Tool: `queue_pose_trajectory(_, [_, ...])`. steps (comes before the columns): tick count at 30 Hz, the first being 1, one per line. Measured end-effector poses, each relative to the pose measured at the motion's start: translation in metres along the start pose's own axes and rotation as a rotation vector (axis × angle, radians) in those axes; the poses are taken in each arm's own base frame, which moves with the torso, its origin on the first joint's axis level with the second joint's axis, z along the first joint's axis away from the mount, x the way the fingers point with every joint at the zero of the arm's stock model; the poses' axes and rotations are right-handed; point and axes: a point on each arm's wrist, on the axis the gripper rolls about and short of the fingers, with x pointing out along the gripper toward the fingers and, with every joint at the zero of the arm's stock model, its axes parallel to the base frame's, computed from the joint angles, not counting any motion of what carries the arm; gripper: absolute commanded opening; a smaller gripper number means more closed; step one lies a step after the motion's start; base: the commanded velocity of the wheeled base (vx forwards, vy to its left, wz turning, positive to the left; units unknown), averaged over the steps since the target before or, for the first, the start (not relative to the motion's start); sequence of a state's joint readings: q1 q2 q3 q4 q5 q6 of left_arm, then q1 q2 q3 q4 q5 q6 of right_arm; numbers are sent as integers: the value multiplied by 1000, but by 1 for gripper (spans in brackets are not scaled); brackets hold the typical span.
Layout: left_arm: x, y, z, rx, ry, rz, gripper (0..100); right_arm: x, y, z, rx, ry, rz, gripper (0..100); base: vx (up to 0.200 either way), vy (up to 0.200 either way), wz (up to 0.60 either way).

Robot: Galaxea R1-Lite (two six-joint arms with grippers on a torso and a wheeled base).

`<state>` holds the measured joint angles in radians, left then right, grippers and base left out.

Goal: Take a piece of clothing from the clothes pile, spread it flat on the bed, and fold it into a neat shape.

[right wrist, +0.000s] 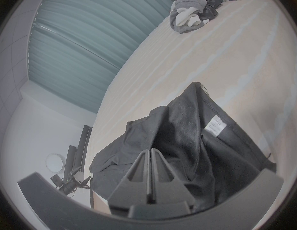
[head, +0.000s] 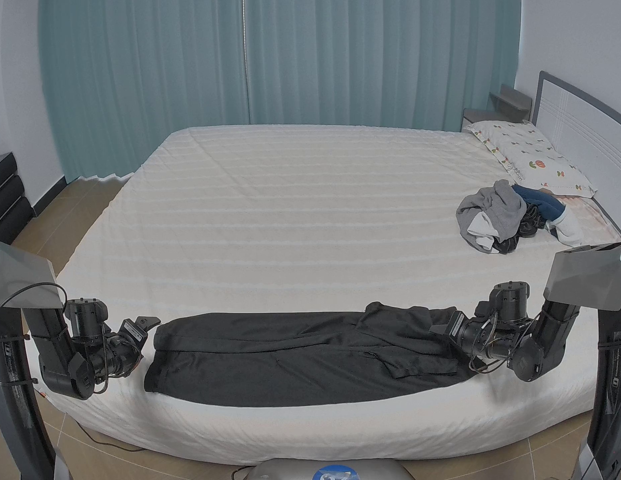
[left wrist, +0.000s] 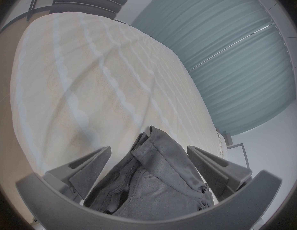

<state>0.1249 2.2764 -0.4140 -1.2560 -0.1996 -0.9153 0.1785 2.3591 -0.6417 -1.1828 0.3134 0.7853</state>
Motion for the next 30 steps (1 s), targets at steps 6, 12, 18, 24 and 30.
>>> queue_pose_trajectory(6, [0, 0, 0, 0, 0, 0, 100, -15, 0, 0, -26, 13, 16, 0, 0, 0, 0])
queue_pose_trajectory(12, [0, 0, 0, 0, 0, 0, 100, -24, -2, 2, -21, 26, 27, 0, 0, 0, 0])
queue_pose_trajectory(18, [0, 0, 0, 0, 0, 0, 100, -29, -6, -2, -51, 57, 15, 0, 0, 0, 0])
queue_pose_trajectory(24, [0, 0, 0, -1, 0, -1, 100, -30, -9, -5, -72, 69, 0, 100, 0, 0, 0])
queue_pose_trajectory(30, [-1, 0, 0, -2, 2, -2, 100, -35, -4, -2, -66, 56, 9, 100, 0, 0, 0])
